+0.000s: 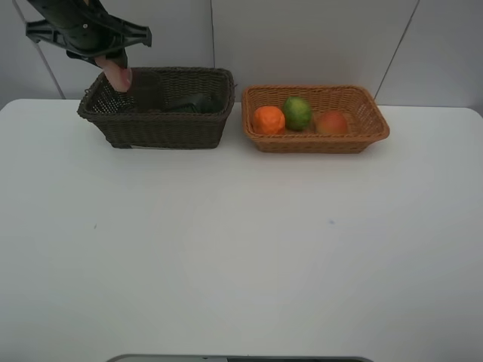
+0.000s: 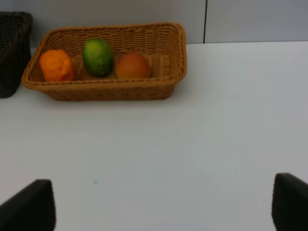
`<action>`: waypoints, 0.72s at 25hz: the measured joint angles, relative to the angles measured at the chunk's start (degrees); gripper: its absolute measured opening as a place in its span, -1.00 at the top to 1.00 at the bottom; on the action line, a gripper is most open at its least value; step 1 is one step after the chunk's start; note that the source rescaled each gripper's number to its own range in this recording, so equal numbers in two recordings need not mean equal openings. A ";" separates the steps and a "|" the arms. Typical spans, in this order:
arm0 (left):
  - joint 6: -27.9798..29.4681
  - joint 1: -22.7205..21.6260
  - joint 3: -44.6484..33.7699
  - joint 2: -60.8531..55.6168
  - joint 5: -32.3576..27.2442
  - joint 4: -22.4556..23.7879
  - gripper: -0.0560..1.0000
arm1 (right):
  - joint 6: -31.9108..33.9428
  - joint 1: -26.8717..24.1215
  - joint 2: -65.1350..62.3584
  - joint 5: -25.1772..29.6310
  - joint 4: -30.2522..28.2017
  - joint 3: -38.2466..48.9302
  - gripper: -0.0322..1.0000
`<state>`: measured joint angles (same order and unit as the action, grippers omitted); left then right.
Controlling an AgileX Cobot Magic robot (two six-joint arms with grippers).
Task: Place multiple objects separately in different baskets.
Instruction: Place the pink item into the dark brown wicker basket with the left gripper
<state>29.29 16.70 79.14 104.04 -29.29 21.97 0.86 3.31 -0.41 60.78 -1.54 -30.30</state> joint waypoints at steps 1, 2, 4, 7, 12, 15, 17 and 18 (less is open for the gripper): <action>0.00 -0.40 0.00 0.14 0.00 0.07 0.15 | 0.00 0.00 0.00 0.00 0.00 0.00 -1.00; 0.00 -0.66 0.00 0.37 0.00 0.26 0.15 | 0.00 0.00 0.00 0.00 0.00 0.00 -1.00; 0.00 -1.10 0.00 0.94 0.00 0.37 0.15 | 0.00 0.00 0.00 0.00 0.00 0.00 -1.00; 0.00 -1.89 0.00 2.27 0.05 0.44 0.15 | 0.00 0.00 0.00 0.00 0.00 0.00 -1.00; 0.00 -4.17 0.00 5.98 1.84 0.44 0.15 | 0.00 0.00 0.00 0.00 0.00 0.00 -1.00; 0.00 -4.98 0.00 8.20 3.86 0.88 0.15 | 0.00 0.00 0.00 0.00 0.00 0.00 -1.00; 0.00 -5.48 0.00 9.86 6.30 1.37 0.15 | 0.00 0.00 0.00 0.00 0.00 0.00 -1.00; 0.00 -5.55 0.00 10.62 7.62 1.50 0.15 | 0.00 0.00 0.00 0.00 0.00 0.00 -1.00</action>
<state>29.29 11.15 79.14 114.66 -21.67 23.48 0.86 3.31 -0.41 60.78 -1.54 -30.30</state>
